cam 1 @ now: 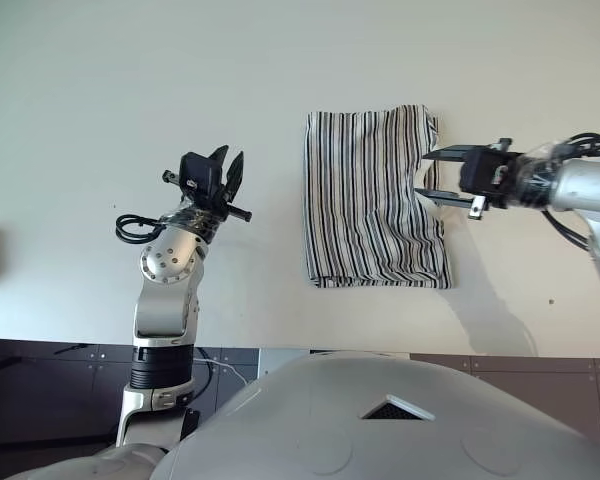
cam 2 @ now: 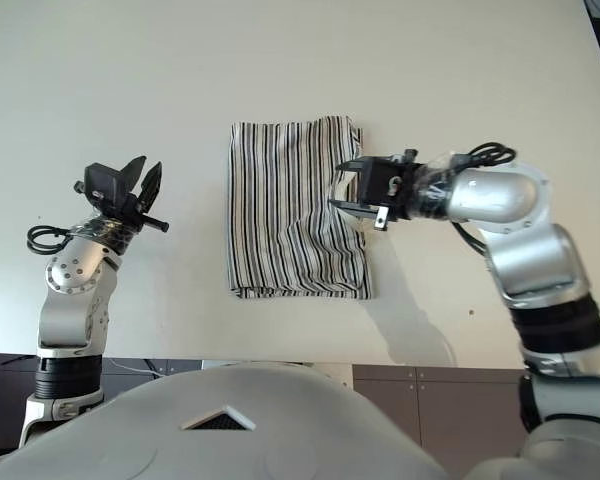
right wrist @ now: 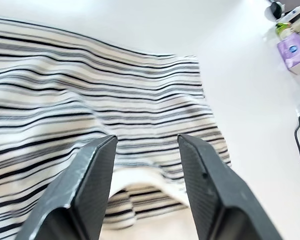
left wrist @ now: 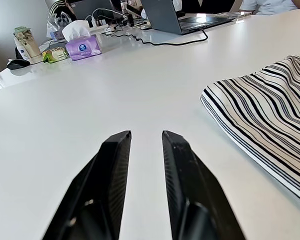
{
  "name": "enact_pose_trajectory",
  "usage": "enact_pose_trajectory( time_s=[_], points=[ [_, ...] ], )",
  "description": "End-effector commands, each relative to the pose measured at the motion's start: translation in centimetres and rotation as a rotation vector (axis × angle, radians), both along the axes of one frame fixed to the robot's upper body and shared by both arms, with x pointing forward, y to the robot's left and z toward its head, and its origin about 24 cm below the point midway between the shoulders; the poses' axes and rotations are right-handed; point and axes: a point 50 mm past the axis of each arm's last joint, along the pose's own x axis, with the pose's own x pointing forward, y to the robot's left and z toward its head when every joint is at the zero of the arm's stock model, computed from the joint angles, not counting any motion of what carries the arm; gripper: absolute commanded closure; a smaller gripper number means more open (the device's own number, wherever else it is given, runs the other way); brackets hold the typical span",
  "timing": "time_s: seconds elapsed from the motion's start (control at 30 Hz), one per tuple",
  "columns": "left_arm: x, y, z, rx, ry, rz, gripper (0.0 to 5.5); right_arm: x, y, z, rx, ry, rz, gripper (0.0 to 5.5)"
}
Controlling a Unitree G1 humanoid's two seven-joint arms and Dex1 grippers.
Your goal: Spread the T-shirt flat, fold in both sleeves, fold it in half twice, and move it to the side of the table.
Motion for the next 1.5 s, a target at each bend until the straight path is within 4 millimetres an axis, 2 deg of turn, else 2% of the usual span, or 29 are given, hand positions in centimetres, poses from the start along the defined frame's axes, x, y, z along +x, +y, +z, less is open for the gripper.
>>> enact_pose_trajectory(
  time_s=[0.03,0.07,0.13,0.2,0.23,0.3,0.37,0.4,0.43,0.47,0.63,0.7,0.8,1.0,1.07,1.13,1.2,1.3,1.33,1.5],
  points=[
    [-0.1,-0.4,0.1,-0.001,-0.003,-0.029,4.37,-3.3,-1.8,-3.2,-0.098,0.102,0.003,3.27],
    [-0.7,-0.2,-0.1,-0.002,0.005,-0.013,4.37,-4.0,-2.2,-3.1,-0.098,0.109,-0.006,3.27],
    [-1.2,-0.2,-0.5,-0.007,0.020,0.020,4.37,-4.8,-2.9,-4.5,-0.161,0.102,-0.021,3.27],
    [-0.7,-0.6,-0.4,-0.011,0.012,0.014,4.37,-5.5,-2.7,-5.8,-0.200,0.086,-0.017,3.27],
    [-0.6,-0.6,-0.2,-0.011,0.007,0.011,4.37,-5.3,-2.3,-5.5,-0.178,0.064,-0.026,3.27],
    [-0.6,-0.2,-0.2,0.003,0.010,0.004,4.37,-4.3,-1.7,-3.9,-0.099,-0.011,-0.063,3.27],
    [-1.1,0.2,-0.1,0.029,0.018,-0.020,4.37,-3.7,-1.2,-0.8,0.036,-0.067,-0.089,3.27],
    [-1.6,0.4,-0.1,0.048,0.028,-0.034,4.37,-4.0,-1.2,0.5,0.075,-0.054,-0.073,3.27],
    [-2.1,0.6,-0.3,0.059,0.038,-0.046,4.37,-4.7,-1.5,0.9,0.066,-0.017,-0.038,3.27],
    [-2.3,0.6,-0.4,0.066,0.045,-0.055,4.37,-5.3,-1.8,0.6,0.035,0.017,-0.018,3.27],
    [-2.2,-0.2,-0.4,0.061,0.037,-0.070,4.37,-7.6,-3.9,-5.1,-0.214,0.080,0.005,3.27],
    [-2.3,-0.3,-0.5,0.065,0.040,-0.077,4.37,-8.7,-3.4,-5.5,-0.204,0.106,0.044,3.27],
    [-2.8,-0.1,-0.7,0.106,0.051,-0.115,4.37,-9.6,-2.5,-4.4,-0.147,0.123,0.128,3.27],
    [-5.3,-0.4,-1.0,0.292,0.066,-0.357,4.37,-6.4,-3.0,-1.4,-0.114,-0.092,0.080,3.27],
    [-6.2,-0.3,-0.9,0.362,0.061,-0.447,4.37,-5.7,-2.8,0.0,-0.068,-0.181,0.091,3.27],
    [-7.3,-0.1,-1.1,0.477,0.060,-0.594,4.37,-5.4,-3.4,0.5,-0.101,-0.266,0.140,3.27],
    [-8.5,-0.1,-1.6,0.564,0.074,-0.738,4.37,-5.8,-4.7,-0.6,-0.232,-0.326,0.270,3.27],
    [-9.6,-0.6,-2.3,0.621,0.069,-0.886,3.92,-7.6,-6.3,-2.8,-0.323,-0.318,0.447,3.25],
    [-9.8,-0.8,-2.5,0.637,0.057,-0.915,3.73,-8.2,-6.5,-3.1,-0.320,-0.302,0.478,3.25],
    [-9.8,-0.9,-3.1,0.689,0.005,-0.991,2.99,-9.8,-5.7,-3.4,-0.252,-0.248,0.568,2.37]
  ],
)
